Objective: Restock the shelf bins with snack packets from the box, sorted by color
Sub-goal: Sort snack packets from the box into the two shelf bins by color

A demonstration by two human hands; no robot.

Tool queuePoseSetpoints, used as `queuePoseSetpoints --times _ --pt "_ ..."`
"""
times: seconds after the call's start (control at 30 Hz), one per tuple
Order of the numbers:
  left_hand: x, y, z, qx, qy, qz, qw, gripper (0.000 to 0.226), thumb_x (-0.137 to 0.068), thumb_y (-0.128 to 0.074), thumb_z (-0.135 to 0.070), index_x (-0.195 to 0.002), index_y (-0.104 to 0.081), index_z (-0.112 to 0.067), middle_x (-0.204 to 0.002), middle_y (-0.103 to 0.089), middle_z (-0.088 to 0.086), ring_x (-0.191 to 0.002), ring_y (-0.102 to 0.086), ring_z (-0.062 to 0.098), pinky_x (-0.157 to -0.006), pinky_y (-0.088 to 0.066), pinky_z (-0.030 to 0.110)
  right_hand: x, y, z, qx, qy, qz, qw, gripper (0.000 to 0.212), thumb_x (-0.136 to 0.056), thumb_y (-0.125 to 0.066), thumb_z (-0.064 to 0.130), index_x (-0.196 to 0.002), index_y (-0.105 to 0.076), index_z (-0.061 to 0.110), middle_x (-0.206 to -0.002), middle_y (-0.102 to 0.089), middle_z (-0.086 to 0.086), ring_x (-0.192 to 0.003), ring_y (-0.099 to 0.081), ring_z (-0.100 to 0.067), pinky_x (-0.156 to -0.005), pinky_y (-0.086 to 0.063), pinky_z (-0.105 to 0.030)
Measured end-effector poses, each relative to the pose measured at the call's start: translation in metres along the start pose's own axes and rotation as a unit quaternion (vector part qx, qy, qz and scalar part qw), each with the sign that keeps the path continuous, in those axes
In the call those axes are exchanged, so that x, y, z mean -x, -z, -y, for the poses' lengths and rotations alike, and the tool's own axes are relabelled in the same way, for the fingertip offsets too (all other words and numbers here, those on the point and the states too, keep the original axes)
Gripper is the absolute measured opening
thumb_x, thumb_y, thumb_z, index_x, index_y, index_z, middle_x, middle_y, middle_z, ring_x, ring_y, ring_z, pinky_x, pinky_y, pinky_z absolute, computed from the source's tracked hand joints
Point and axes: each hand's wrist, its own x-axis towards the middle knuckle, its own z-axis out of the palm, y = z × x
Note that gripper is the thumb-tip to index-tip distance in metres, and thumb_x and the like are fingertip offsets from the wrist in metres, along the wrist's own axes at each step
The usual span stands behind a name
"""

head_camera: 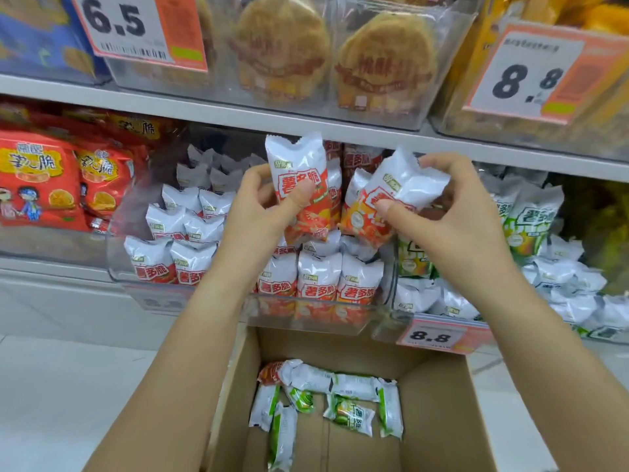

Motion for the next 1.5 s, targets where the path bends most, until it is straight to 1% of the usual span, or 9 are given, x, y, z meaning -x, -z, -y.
queuePoseSetpoints --times 0.13,0.27,0.4,0.67,0.87,1.0,1.13,1.3,1.5 --pt "-0.005 -0.004 0.006 -0.046 -0.008 0.010 0.999 0.040 -0.085 -0.068 -0.034 -0.119 -0.051 -0.020 -0.107 -0.067 -0.011 -0.095 -0.064 -0.004 -0.077 -0.052 0.016 -0.017 -0.007 0.003 0.243 0.060 0.084 0.965 0.048 -0.080 -0.072 0.038 -0.116 -0.043 0.028 -0.097 -0.056 0.011 -0.075 -0.058 -0.008 -0.068 -0.039 -0.032" --pt "-0.009 -0.010 0.018 -0.176 0.000 0.031 0.984 0.052 -0.080 -0.064 -0.060 -0.120 -0.054 -0.027 -0.116 -0.060 -0.009 -0.102 -0.060 0.004 -0.087 -0.053 0.029 -0.030 -0.011 0.002 0.418 0.136 0.077 0.895 0.054 -0.081 -0.064 0.051 -0.123 -0.048 0.022 -0.074 -0.049 0.011 -0.104 -0.052 -0.025 -0.090 -0.030 -0.037" --pt "-0.008 -0.013 0.018 -0.186 -0.005 0.039 0.982 0.045 -0.086 -0.061 -0.051 -0.120 -0.049 -0.025 -0.109 -0.061 -0.013 -0.098 -0.061 0.005 -0.083 -0.052 0.026 -0.040 -0.011 0.002 0.501 0.137 0.108 0.848 0.056 -0.086 -0.057 0.056 -0.129 -0.049 0.020 -0.120 -0.060 -0.005 -0.122 -0.045 -0.027 -0.103 -0.026 -0.039" --pt "-0.010 -0.018 0.019 -0.251 -0.009 0.065 0.966 0.039 -0.083 -0.063 -0.055 -0.110 -0.050 -0.029 -0.106 -0.063 -0.008 -0.091 -0.063 0.010 -0.081 -0.054 0.038 -0.047 -0.002 -0.001 0.546 0.130 0.180 0.808 0.054 -0.090 -0.050 0.055 -0.131 -0.049 0.020 -0.135 -0.052 -0.003 -0.129 -0.041 -0.024 -0.109 -0.024 -0.043" --pt "-0.012 -0.010 0.018 -0.274 0.032 0.071 0.959 0.032 -0.078 -0.062 -0.064 -0.088 -0.053 -0.035 -0.085 -0.065 -0.014 -0.078 -0.064 0.004 -0.075 -0.054 0.034 -0.053 -0.001 0.002 0.571 0.147 0.220 0.777 0.046 -0.090 -0.046 0.059 -0.120 -0.050 0.025 -0.119 -0.061 0.000 -0.117 -0.046 -0.024 -0.098 -0.030 -0.042" --pt "-0.012 -0.013 0.018 -0.296 0.041 0.052 0.953 0.041 -0.080 -0.058 -0.066 -0.096 -0.059 -0.028 -0.089 -0.064 -0.014 -0.084 -0.062 0.007 -0.080 -0.053 0.041 -0.053 -0.003 0.001 0.587 0.145 0.236 0.761 0.060 -0.083 -0.045 0.070 -0.121 -0.046 0.024 -0.117 -0.061 -0.003 -0.114 -0.046 -0.025 -0.096 -0.030 -0.042" --pt "-0.009 -0.016 0.019 -0.283 0.039 0.050 0.957 0.045 -0.079 -0.059 -0.067 -0.102 -0.057 -0.029 -0.093 -0.061 -0.018 -0.089 -0.061 0.006 -0.081 -0.053 0.037 -0.055 -0.005 -0.006 0.558 0.137 0.199 0.794 0.068 -0.078 -0.044 0.076 -0.118 -0.049 0.021 -0.108 -0.062 -0.005 -0.109 -0.050 -0.026 -0.091 -0.032 -0.040" --pt "-0.010 -0.012 0.015 -0.286 0.025 0.060 0.956 0.055 -0.078 -0.062 -0.065 -0.117 -0.051 -0.029 -0.102 -0.056 -0.019 -0.095 -0.061 0.007 -0.086 -0.052 0.037 -0.029 -0.001 -0.021 0.452 0.179 0.133 0.864 0.076 -0.084 -0.059 0.058 -0.144 -0.039 0.015 -0.139 -0.049 -0.008 -0.132 -0.039 -0.027 -0.109 -0.029 -0.039" --pt "-0.005 -0.012 0.012 -0.294 0.002 0.032 0.955 0.050 -0.083 -0.057 -0.063 -0.119 -0.051 -0.028 -0.098 -0.057 -0.019 -0.094 -0.059 0.009 -0.081 -0.049 0.033 0.007 0.004 -0.021 0.370 0.204 0.032 0.906 0.052 -0.090 -0.050 0.043 -0.132 -0.052 0.013 -0.132 -0.055 -0.008 -0.125 -0.046 -0.027 -0.102 -0.038 -0.038"
